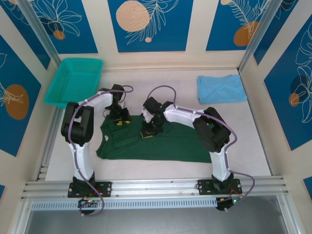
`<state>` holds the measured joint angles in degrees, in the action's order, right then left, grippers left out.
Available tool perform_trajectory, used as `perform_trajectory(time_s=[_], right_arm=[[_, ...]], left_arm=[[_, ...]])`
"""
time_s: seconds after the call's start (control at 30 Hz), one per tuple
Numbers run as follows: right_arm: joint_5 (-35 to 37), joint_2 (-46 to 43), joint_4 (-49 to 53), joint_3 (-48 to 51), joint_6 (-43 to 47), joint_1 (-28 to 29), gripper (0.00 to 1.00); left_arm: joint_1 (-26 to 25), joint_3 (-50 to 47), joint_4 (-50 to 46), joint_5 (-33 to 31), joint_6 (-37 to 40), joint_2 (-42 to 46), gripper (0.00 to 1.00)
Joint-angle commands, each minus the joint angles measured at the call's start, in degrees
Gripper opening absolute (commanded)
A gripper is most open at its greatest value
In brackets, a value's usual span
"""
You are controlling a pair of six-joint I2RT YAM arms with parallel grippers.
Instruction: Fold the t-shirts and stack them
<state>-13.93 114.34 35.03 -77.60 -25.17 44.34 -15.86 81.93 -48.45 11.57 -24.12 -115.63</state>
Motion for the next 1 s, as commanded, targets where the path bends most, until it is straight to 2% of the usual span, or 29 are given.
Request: perform_trajectory(time_s=[0.0,0.3,0.47,0.6,0.7,0.87,0.97], right_arm=[[-1.4,-4.7,0.5,3.8,2.0,0.6,0.13],[-1.1,-13.9,-2.3,11.8,-1.6,-1.3,0.21],[-1.9,-19.0,-7.0,14.9,-9.2,-5.9,0.26],[-1.0,-21.0,-11.3,16.6,-19.2,-11.1,0.29],[-2.2,-18.7,-12.9,13.0,-22.5,-9.9,0.32],[-3.6,-9.3,-12.5,4.2,-26.2,-5.3,0.32],[-2.1,-3.0,-7.5,-1.0,-25.5,-3.0,0.3]], left_arm=[[0.6,1.2,-1.5,-2.1,1.4,-1.7,0.37],[0.5,2.8,-2.6,-1.8,1.8,-0.9,0.37],[0.6,5.4,-4.4,-0.7,1.0,2.0,0.42],[0.1,7.1,-5.5,-0.4,0.0,5.2,0.43],[-0.6,6.5,-5.9,-0.3,-0.7,7.1,0.42],[-1.1,0.7,-3.2,-4.1,-2.5,9.8,0.4],[-1.0,-1.7,-2.1,-6.8,-2.9,9.2,0.4]])
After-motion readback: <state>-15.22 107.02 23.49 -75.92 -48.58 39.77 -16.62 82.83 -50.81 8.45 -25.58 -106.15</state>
